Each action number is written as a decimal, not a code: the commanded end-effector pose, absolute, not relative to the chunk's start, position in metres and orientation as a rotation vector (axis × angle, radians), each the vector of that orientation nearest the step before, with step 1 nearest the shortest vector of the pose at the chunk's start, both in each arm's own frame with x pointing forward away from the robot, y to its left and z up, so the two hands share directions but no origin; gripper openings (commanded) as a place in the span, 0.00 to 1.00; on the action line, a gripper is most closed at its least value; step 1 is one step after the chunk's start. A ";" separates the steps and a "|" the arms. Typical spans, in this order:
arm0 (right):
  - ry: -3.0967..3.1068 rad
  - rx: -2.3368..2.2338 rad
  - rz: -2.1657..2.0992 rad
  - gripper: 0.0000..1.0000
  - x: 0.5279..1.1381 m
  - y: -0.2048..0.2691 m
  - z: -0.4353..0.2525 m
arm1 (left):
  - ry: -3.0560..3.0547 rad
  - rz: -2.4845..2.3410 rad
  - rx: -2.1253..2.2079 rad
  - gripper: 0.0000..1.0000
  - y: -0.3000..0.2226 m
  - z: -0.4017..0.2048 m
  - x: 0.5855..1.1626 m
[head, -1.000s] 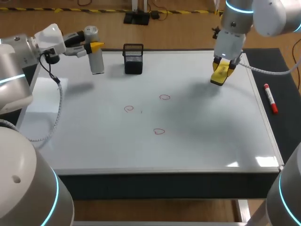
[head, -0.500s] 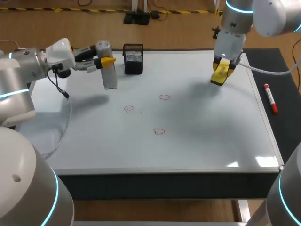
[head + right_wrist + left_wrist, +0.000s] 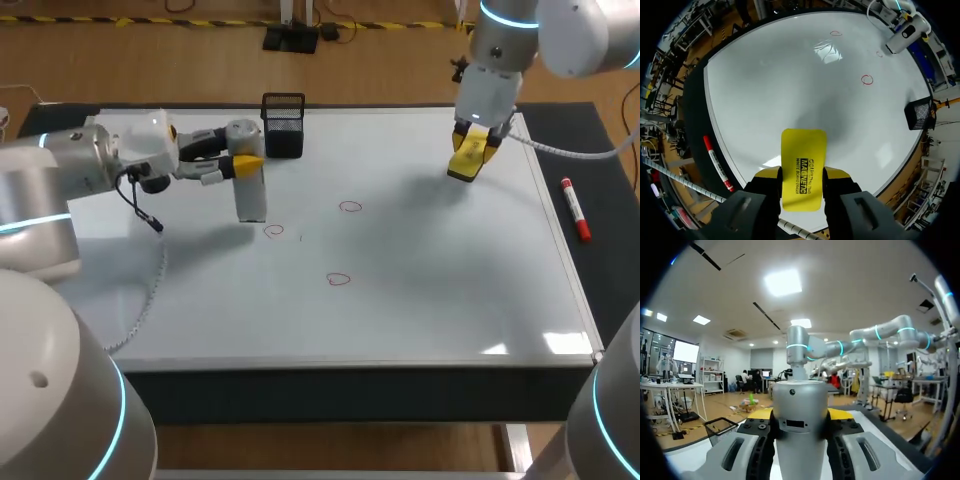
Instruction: Pick up the inspection probe, press it on each red-marked spot on the whiteboard one by one, put down the probe, pick up the eraser, and wipe off all the red marks.
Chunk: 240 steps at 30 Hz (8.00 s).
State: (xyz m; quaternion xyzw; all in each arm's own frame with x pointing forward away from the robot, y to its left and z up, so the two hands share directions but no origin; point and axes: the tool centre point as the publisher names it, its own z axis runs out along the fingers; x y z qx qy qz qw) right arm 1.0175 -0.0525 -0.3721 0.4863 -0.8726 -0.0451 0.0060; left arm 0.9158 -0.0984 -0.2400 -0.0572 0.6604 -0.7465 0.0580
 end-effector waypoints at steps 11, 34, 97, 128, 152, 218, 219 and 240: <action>-2.729 1.524 -0.135 0.00 1.017 -0.053 -0.371 | 1.991 -2.283 -0.119 0.00 -0.117 -0.248 0.910; -2.729 1.524 -0.135 0.00 1.017 -0.053 -0.371 | 2.021 -2.288 -0.089 0.00 -0.131 -0.261 0.913; -2.729 1.524 -0.135 0.00 1.017 -0.053 -0.371 | 2.111 -2.165 -0.039 0.00 -0.134 -0.264 0.904; -2.729 1.524 -0.135 0.00 1.017 -0.053 -0.371 | 1.925 -2.122 -0.286 0.00 0.012 -0.231 0.933; -2.729 1.524 -0.135 0.00 1.017 -0.053 -0.371 | 1.858 -1.992 -0.444 0.00 0.097 -0.234 0.960; -2.086 2.307 -0.164 0.00 0.891 0.295 -0.381 | 1.803 -1.984 -0.500 0.00 0.124 -0.234 0.968; -2.070 2.323 -0.172 0.00 0.890 0.300 -0.384 | 1.803 -1.984 -0.500 0.00 0.124 -0.234 0.968; -2.009 2.404 -0.160 0.00 0.889 0.345 -0.409 | 1.803 -1.984 -0.500 0.00 0.124 -0.234 0.968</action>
